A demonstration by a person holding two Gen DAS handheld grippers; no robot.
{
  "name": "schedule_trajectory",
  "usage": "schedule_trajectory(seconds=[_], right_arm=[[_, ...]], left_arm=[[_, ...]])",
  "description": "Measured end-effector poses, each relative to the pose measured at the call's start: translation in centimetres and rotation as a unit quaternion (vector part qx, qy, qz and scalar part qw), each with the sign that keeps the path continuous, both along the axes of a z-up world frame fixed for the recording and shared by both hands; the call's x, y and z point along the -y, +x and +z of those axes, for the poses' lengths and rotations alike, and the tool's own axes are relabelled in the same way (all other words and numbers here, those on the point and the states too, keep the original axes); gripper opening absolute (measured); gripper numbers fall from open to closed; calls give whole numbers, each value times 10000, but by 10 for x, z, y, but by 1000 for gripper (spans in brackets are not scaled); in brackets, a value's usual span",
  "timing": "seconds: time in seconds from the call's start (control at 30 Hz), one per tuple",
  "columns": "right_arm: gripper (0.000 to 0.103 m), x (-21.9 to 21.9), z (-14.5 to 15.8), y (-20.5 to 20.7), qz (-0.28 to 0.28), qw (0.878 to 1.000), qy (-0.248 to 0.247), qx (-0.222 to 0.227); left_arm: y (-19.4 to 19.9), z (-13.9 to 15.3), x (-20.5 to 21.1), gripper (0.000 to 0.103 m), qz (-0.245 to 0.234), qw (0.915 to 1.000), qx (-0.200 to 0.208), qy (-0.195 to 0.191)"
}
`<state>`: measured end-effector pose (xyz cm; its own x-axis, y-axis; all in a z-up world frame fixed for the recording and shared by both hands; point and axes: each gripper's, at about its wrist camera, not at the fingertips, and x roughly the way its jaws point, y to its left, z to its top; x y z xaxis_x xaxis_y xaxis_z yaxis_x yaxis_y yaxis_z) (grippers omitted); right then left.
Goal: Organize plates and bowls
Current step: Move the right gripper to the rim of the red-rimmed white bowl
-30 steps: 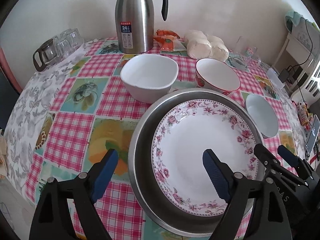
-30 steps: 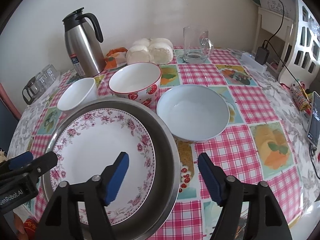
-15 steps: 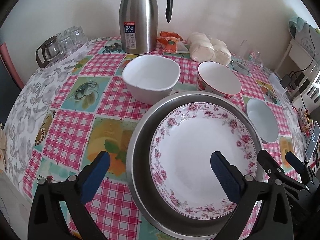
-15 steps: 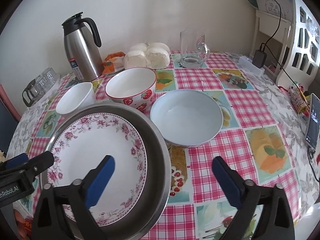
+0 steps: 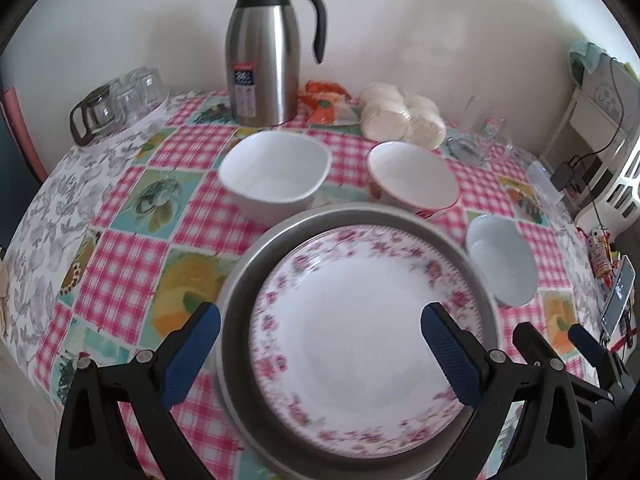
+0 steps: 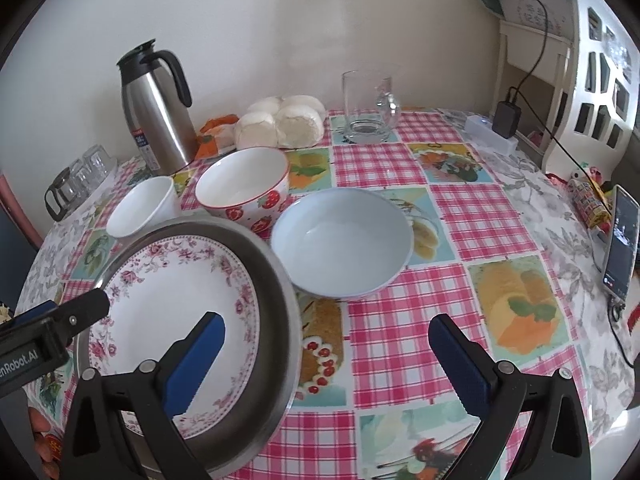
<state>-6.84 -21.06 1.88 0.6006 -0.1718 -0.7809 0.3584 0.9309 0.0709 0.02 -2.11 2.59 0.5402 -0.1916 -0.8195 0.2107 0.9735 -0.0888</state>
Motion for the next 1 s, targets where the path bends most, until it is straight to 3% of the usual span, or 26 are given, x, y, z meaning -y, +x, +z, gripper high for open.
schedule_trajectory(seconds=[0.3, 0.47, 0.63, 0.9, 1.0], right_arm=[[103, 37, 11, -12, -613, 9979, 43, 210], [103, 60, 15, -10, -1244, 9917, 31, 326], [103, 69, 14, 4, -1515, 9879, 125, 299], [103, 69, 21, 34, -1410, 9891, 176, 399], [103, 70, 20, 48, -1368, 9897, 220, 358]], left_arm=[[3, 11, 42, 100, -275, 9989, 381, -70], [12, 16, 57, 100, -344, 9971, 676, -110], [33, 11, 63, 100, -286, 9981, 356, -412], [69, 10, 58, 100, -80, 9948, 14, -1018], [81, 6, 60, 100, -60, 9949, -124, -1001]])
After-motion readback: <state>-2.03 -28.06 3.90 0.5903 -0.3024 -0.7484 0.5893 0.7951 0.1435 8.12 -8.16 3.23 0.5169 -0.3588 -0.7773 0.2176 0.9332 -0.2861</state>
